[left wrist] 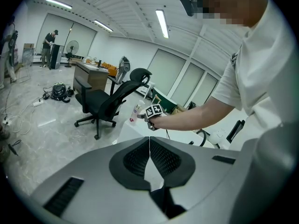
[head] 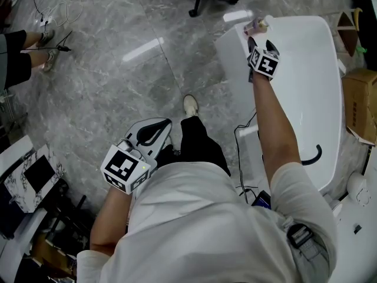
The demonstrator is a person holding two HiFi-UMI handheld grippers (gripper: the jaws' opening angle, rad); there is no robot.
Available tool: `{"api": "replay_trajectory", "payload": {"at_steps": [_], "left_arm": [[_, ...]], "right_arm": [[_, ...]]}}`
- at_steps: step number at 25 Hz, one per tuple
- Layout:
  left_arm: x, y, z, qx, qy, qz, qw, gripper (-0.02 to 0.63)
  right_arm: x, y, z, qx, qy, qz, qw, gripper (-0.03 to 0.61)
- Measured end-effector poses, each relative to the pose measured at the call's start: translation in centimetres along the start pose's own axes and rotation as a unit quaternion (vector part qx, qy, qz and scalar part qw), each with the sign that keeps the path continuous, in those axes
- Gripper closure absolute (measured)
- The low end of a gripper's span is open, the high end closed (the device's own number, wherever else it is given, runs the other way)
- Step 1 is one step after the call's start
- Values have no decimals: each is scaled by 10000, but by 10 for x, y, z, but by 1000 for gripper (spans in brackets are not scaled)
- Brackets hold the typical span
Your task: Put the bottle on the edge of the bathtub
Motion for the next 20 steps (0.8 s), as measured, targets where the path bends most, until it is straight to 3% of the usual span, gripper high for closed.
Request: {"api": "replay_trajectory", "payload": {"at_steps": [13, 20], "left_arm": [[-27, 55, -13, -231, -328, -405, 9984, 595], [-47, 94, -32, -357, -526, -546, 9965, 595]], "right_arm": [[31, 98, -14, -117, -14, 21, 9999, 290], [60, 162, -19, -289, 6, 235, 9993, 308]]}}
Point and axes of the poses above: the fingertips, and each gripper's own axes: y backward along the fingers, x to its left, z out of its top, the point moved 1 cm from there along y, backward along the fingers, and after that the axes turned 12 degrees about -x, right-handed, at the moved point
